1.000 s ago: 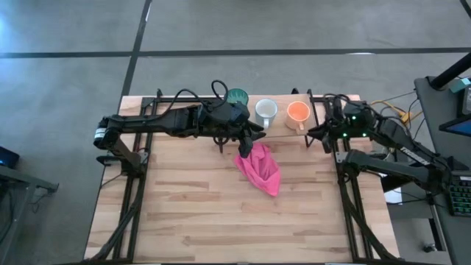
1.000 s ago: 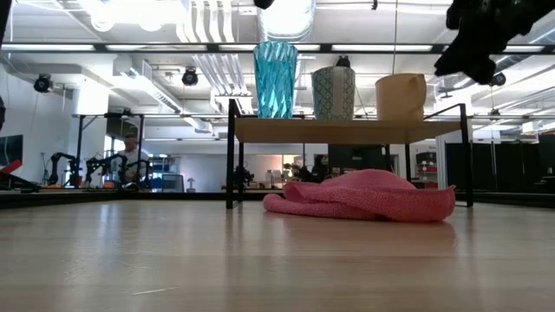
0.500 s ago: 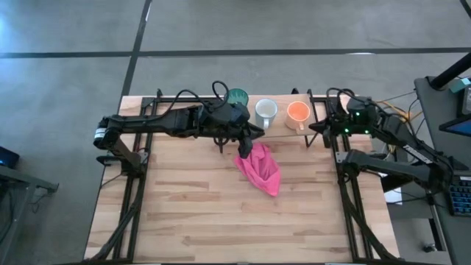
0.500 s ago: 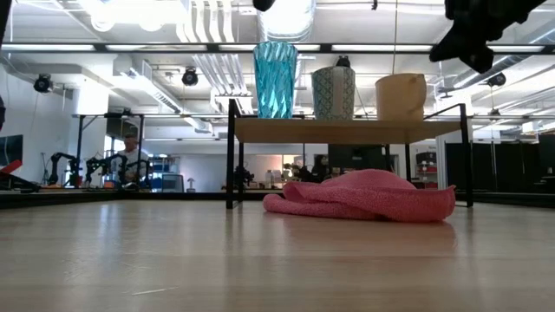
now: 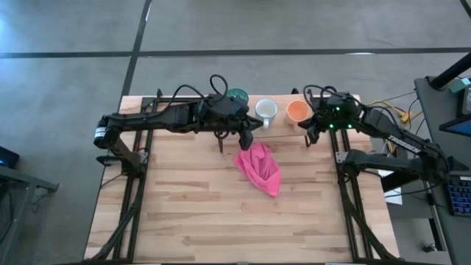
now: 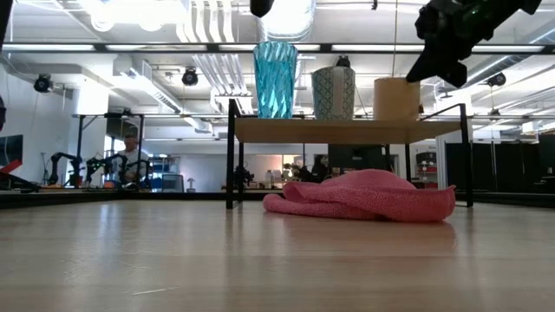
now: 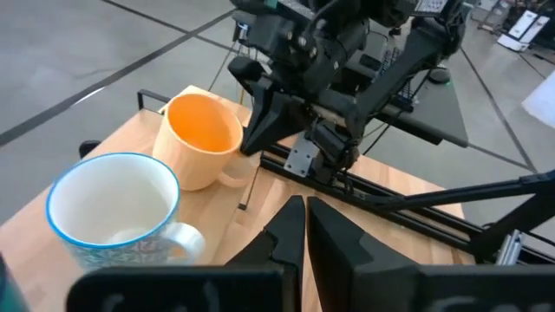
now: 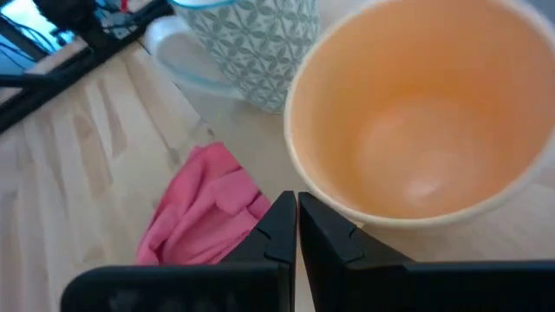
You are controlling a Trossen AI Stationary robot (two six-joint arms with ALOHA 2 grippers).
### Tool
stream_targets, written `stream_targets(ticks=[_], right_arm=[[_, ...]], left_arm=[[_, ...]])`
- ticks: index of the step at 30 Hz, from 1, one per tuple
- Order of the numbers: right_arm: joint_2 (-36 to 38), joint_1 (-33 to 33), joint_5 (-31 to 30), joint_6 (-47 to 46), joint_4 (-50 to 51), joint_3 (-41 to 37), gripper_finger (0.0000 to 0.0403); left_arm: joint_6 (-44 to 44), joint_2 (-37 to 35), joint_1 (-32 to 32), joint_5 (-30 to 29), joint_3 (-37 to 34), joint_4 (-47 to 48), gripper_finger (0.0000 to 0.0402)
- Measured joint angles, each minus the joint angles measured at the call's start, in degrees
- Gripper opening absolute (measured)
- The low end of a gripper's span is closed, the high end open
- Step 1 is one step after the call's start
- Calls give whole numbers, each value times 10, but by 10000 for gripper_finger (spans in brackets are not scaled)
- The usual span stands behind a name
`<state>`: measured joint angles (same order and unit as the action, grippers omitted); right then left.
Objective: Stack small to large cups/mugs on shelf
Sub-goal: Put the yellow cup on the shelf
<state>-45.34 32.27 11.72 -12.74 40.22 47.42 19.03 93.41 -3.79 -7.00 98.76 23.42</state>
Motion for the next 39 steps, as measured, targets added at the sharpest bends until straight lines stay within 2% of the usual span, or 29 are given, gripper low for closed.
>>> stream_targets(ticks=[9, 20, 22, 26, 29, 33, 39], right_arm=[[-8, -5, -11, -8, -20, 6, 8], [-6, -13, -14, -3, 38, 108, 8], [-5, -17, -37, -3, 49, 129, 8], [-11, -18, -124, 16, 55, 172, 8], [-34, -15, -148, 39, 68, 199, 8], [-93, -8, -149, 40, 120, 216, 8], [-184, 2, -176, 29, 114, 244, 8]], left_arm=[[-19, -16, -8, 11, 1, 0, 1], [-28, -40, -19, 12, 0, 1, 1], [-47, -43, -21, 11, 0, 0, 1], [-48, -47, -31, 5, 0, 0, 1], [-45, -47, -38, 4, 0, 0, 1], [-45, -47, -42, 5, 0, 0, 1], [-45, -48, -42, 8, 0, 0, 1]])
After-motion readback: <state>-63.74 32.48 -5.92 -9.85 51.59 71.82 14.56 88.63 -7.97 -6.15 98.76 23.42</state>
